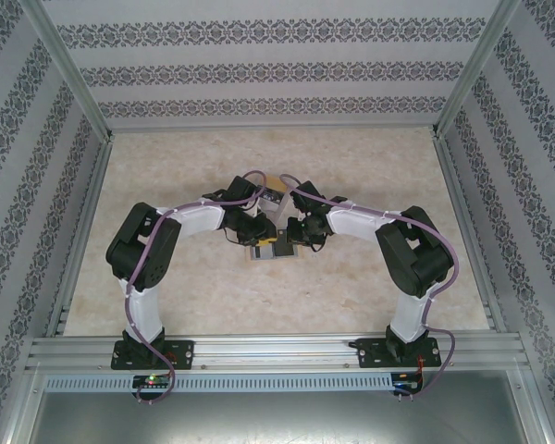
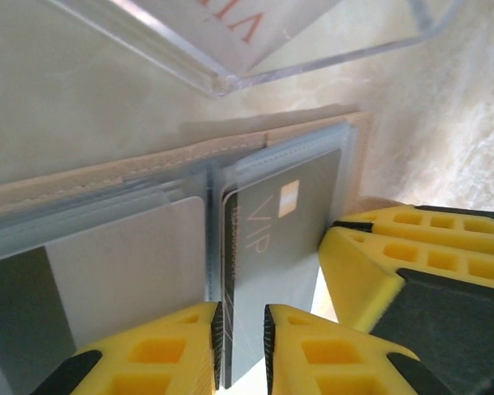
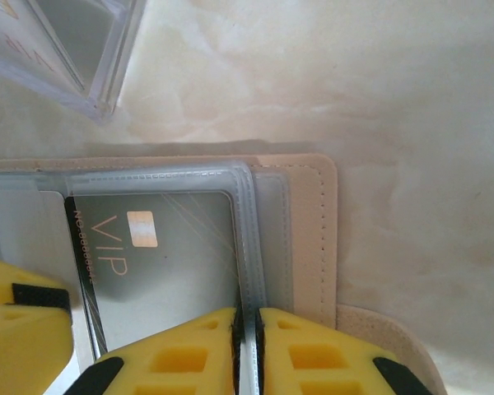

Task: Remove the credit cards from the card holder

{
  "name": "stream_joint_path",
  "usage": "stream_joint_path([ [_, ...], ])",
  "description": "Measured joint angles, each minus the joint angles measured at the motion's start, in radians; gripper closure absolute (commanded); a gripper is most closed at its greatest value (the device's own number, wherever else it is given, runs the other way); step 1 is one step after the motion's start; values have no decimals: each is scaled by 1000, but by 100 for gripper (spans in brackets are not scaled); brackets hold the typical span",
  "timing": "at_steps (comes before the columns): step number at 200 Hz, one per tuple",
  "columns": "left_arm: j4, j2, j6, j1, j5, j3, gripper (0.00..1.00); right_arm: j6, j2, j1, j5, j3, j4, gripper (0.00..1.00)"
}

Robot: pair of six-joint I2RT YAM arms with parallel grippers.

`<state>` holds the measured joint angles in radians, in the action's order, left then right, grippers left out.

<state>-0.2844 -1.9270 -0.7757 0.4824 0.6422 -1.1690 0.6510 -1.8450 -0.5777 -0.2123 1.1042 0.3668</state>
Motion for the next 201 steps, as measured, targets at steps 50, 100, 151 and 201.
stream_joint_path([
  [50, 0, -10, 0, 0, -8, 0, 77, 5, 0, 0, -25, -9, -22, 83],
  [100, 3, -10, 11, 0, -3, 2, 74, 8, 0, 7, -51, -16, -37, 83],
  [151, 37, -10, 38, -2, 21, 19, 79, 16, 0, 7, -52, -21, -43, 84],
  [201, 117, -2, 40, -17, 61, 68, 83, 28, 0, 7, -52, -21, -43, 84],
])
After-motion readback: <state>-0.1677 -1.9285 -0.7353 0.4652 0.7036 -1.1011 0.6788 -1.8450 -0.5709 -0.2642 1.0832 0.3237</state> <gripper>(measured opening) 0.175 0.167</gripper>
